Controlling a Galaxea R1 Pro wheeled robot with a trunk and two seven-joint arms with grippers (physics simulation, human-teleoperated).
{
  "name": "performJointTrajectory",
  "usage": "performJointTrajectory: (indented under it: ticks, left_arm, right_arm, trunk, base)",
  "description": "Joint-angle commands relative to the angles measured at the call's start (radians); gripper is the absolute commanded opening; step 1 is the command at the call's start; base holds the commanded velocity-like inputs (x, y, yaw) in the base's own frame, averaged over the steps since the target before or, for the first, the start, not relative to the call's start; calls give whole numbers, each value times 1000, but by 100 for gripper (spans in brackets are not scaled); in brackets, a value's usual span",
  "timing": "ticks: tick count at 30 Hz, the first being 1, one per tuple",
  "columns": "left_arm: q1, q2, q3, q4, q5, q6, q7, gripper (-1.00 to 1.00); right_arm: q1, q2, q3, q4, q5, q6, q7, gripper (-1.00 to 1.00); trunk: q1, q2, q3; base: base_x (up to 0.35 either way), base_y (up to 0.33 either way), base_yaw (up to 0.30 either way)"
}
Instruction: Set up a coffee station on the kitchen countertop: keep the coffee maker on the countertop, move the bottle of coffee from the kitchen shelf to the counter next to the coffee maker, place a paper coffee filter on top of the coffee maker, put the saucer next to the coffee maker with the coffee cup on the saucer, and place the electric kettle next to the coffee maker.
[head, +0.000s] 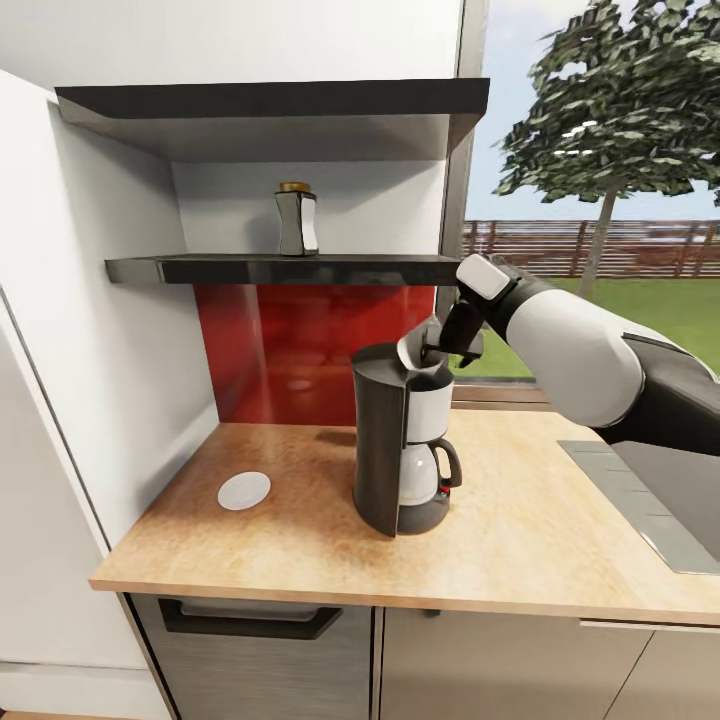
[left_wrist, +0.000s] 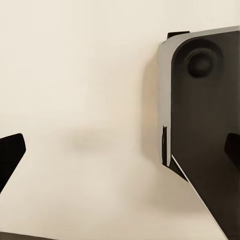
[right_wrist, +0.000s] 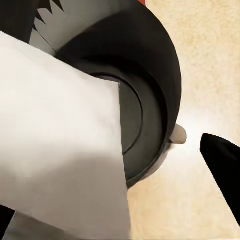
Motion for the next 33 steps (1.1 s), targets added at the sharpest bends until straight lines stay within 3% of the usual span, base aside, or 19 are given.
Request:
performJointTrajectory:
  ticks: [1,33]
  left_arm:
    - [-1,0,3,1,-9,-5,4,100]
    - [0,-3,1,2,-9,-6,4,100]
  right_arm:
    - [0,1,-3,-2,-8,2,-10,100]
    - [0,-4,-8,-32,-9,2,-10,100]
  trunk:
    - [0,-1,-1]
    - [0,-1,-1]
  base:
    - [0,0,0]
    - [0,0,0]
